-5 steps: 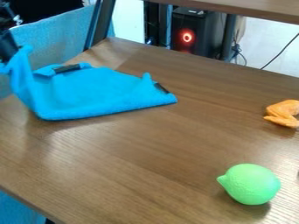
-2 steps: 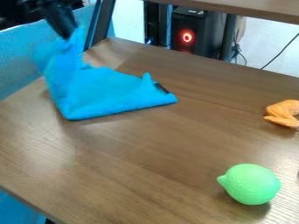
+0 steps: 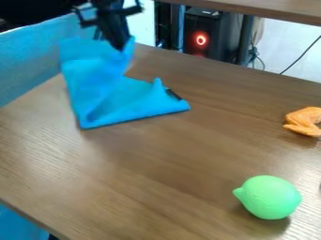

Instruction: Fold the cloth from bottom left to top right

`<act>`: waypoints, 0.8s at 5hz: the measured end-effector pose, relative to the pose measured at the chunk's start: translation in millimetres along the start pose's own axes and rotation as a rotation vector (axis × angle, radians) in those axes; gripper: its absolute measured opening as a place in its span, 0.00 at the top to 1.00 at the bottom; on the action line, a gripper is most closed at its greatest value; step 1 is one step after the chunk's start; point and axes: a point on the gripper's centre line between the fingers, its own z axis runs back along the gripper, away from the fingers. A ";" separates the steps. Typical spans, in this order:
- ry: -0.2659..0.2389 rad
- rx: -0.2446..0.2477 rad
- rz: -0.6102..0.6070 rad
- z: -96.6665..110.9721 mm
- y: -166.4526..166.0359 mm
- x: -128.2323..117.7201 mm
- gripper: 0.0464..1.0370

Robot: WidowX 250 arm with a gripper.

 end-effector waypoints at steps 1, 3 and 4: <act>0.031 0.027 -0.013 -28.3 -19.1 2.4 1.00; 0.055 0.037 -0.018 -63.9 -38.8 6.8 0.91; 0.052 0.031 -0.079 -74.3 -47.8 10.7 0.71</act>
